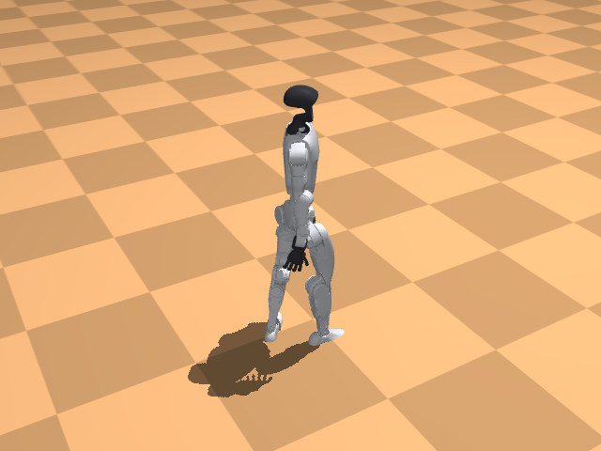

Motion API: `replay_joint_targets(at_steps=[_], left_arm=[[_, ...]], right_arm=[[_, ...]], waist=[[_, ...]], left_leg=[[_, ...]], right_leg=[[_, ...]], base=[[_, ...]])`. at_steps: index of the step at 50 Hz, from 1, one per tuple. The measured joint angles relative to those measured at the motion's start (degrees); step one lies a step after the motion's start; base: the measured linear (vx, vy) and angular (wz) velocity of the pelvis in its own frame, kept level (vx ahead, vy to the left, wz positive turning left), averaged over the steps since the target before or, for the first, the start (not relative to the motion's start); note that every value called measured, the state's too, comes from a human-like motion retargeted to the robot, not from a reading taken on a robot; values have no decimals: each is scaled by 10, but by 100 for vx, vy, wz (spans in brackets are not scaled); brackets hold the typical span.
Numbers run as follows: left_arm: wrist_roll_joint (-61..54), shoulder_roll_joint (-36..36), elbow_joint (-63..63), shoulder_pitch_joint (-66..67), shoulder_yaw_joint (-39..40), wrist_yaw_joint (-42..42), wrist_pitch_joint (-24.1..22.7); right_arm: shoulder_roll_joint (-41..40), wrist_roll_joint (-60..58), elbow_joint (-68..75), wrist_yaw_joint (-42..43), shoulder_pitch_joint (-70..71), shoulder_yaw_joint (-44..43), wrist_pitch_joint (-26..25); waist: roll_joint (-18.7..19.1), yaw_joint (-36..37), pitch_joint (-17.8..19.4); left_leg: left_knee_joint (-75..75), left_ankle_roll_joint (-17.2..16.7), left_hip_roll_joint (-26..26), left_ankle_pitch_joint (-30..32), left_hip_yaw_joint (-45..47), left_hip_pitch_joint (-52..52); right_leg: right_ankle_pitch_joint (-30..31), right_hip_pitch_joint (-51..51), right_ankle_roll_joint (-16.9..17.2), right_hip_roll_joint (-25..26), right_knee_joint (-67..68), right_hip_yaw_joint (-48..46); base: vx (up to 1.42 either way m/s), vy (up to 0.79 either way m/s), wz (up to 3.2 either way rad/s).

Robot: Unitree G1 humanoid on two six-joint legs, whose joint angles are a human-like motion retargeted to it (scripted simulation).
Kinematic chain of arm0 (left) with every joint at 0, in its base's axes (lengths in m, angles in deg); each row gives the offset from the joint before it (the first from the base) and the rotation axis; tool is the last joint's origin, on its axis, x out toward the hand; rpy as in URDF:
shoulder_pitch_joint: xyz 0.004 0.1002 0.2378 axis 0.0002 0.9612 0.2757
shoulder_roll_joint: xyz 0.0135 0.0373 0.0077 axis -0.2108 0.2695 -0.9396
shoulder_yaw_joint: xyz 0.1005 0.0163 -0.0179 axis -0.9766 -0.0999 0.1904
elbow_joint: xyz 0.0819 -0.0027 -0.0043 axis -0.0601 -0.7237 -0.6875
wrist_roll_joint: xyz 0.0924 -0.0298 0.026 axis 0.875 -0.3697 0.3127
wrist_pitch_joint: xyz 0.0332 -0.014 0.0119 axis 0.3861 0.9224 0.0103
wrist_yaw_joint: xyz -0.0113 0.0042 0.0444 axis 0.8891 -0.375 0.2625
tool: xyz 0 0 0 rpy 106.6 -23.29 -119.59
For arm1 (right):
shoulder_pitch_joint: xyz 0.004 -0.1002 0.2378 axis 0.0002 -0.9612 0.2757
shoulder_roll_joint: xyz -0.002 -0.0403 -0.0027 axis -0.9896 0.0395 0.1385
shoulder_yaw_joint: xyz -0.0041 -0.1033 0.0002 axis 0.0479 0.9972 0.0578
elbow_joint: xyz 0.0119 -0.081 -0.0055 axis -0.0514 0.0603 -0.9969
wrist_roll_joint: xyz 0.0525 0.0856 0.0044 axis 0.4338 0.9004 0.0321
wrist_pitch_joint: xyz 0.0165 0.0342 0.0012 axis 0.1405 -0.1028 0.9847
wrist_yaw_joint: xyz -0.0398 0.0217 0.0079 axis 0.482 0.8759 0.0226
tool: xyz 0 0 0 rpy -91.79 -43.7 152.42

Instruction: In place motions

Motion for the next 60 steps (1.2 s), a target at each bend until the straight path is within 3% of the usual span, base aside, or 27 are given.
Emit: replay_joint_targets(at_steps=[14, 27, 41, 47, 60], left_arm=[[-33, -40, -8, 1, 15, -28, -1], [-56, -81, -70, 32, 68, -35, 29], [-76, -45, -70, 42, 86, -49, 11], [-91, -42, -70, 36, 89, -72, -7], [-74, -60, -54, 13, 64, -43, 2]], right_arm=[[32, 3, -39, 1, 3, -15, 13], [-1, 18, -107, -24, 18, 0, 32], [-46, -30, -125, -49, 15, 79, 42], [-56, -72, -108, -43, -1, 106, 44], [-37, -66, -28, -21, -21, 88, 19]], waist=[[-56, 179, 2], [-87, 278, -1], [-103, 334, 9], [-106, 364, 0], [-105, 334, -24]], left_leg=[[2, 59, -31, 6, -149, -49], [3, 87, -61, 39, -262, -111], [30, 83, -78, 43, -355, -139], [19, 92, -83, 47, -348, -141], [6, 91, -81, 45, -341, -135]], right_leg=[[-70, 99, -4, -105, -8, -233], [-103, 163, 8, -140, -35, -392], [-118, 211, 25, -153, -47, -499], [-122, 211, 28, -154, -45, -486], [-124, 207, 33, -149, -47, -478]], base=[[22, -1, 159], [11, 3, 130], [8, 4, 75], [8, 3, -13], [4, -2, -7]])
